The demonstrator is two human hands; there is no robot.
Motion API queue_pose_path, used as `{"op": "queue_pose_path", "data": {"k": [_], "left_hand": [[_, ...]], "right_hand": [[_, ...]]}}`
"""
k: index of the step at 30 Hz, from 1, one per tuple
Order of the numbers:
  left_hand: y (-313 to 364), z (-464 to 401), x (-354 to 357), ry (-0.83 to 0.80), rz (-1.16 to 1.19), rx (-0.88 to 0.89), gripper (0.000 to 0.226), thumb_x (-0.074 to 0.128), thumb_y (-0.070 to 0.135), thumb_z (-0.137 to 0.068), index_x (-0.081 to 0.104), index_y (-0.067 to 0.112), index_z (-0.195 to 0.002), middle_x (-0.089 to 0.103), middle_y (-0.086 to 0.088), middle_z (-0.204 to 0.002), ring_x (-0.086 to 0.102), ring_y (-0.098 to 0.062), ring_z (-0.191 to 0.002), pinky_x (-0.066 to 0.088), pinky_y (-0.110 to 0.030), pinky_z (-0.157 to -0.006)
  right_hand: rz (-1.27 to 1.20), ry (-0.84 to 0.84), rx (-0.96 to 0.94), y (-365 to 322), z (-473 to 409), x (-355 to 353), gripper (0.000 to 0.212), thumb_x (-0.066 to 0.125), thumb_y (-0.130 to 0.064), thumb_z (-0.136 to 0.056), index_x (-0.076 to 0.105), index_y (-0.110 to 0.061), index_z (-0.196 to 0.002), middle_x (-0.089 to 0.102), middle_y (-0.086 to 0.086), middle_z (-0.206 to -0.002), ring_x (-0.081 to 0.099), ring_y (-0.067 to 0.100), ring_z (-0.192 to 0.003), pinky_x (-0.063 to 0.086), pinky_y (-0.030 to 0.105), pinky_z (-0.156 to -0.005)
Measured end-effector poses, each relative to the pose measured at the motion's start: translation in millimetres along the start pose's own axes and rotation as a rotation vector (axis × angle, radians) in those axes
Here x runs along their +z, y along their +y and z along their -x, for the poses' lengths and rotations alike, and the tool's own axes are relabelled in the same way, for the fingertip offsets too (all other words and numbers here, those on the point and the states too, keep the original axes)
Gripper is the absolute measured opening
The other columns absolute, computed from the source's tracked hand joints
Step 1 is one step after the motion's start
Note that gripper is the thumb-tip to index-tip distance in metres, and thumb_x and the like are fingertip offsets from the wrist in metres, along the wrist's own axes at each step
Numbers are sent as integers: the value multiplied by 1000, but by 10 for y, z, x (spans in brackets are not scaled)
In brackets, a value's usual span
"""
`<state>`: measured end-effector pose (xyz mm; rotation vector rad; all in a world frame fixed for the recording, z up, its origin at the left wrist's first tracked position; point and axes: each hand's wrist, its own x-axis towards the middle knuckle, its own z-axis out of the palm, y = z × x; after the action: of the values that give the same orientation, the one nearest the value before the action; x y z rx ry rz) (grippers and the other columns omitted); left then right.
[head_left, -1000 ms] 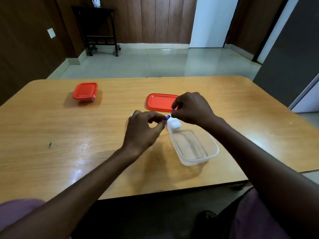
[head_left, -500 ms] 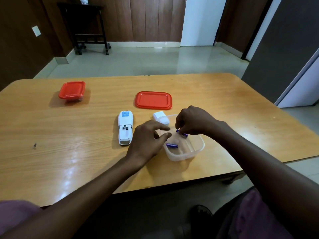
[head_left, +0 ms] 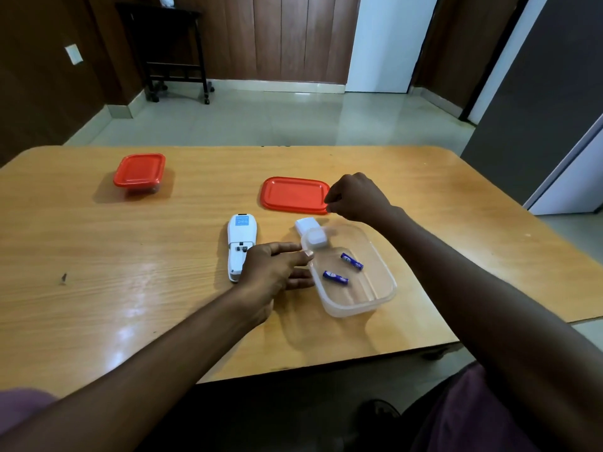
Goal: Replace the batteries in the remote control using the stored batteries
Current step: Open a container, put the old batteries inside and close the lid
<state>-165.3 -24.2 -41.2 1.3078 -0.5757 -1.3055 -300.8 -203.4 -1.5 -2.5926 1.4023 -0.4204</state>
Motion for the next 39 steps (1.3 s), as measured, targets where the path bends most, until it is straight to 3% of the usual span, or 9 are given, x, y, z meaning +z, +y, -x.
{"op": "queue_pose_path", "data": {"k": [5,12,18,24,28,32,34,39], "left_hand": [[-8,-28,-9,-9,-4,-2,26,80,0,-78,66,2,-99,76,-13,-70,74,-26,-59,58,-30,-52],[-22,-51,-29,-12,-7,-4,33,82,2,-77,66,1,-106,77,-15,-75,75,-28,-65,59,-30,-55],[-21,-44,-21,8,-9,-18,31,82,2,-76,67,3,-103,77,-15,-75,75,-28,-63,59,-30,-53],[32,-78,-66,45,-13,-16,30,81,9,-80,66,6,-105,78,-11,-75,76,-28,-67,61,-32,-58],[151,-106,-75,62,-11,60,25,72,9,-88,65,5,-112,76,-6,-74,73,-22,-64,63,-36,-72],[333,-61,-46,39,200,58,4,60,14,-97,62,12,-99,70,-12,-100,71,-26,-81,63,-37,-76],[375,-26,-81,1,280,82,3,59,15,-98,60,13,-100,72,-9,-101,72,-25,-82,63,-36,-69],[370,88,-151,-71,106,95,17,64,7,-94,66,3,-110,78,-2,-75,74,-15,-65,60,-28,-55]], "right_hand": [[136,-183,-76,79,-251,82,35,75,-23,-89,74,-18,-123,72,7,-124,63,26,-115,51,34,-94],[229,-200,-242,28,-307,117,16,72,-15,-87,77,-6,-99,76,14,-98,68,33,-86,55,38,-75],[218,-124,-354,28,-215,42,15,76,-12,-80,79,-5,-93,71,13,-98,65,30,-89,55,43,-75],[-127,281,-301,-84,87,-297,8,81,-10,-75,79,-3,-80,71,11,-83,65,23,-70,56,41,-63],[-449,401,-161,-292,471,-486,3,81,-7,-74,79,-8,-76,74,5,-73,70,18,-65,56,27,-60],[-999,257,97,-410,835,-599,8,74,-5,-85,78,0,-80,76,15,-73,74,28,-68,63,33,-64],[-1199,136,230,-404,1003,-588,16,66,-5,-91,74,8,-83,74,20,-73,72,31,-69,62,32,-63],[-1184,-20,403,-272,1166,-533,23,61,-12,-92,71,7,-98,67,12,-72,65,23,-57,57,31,-52]]}}
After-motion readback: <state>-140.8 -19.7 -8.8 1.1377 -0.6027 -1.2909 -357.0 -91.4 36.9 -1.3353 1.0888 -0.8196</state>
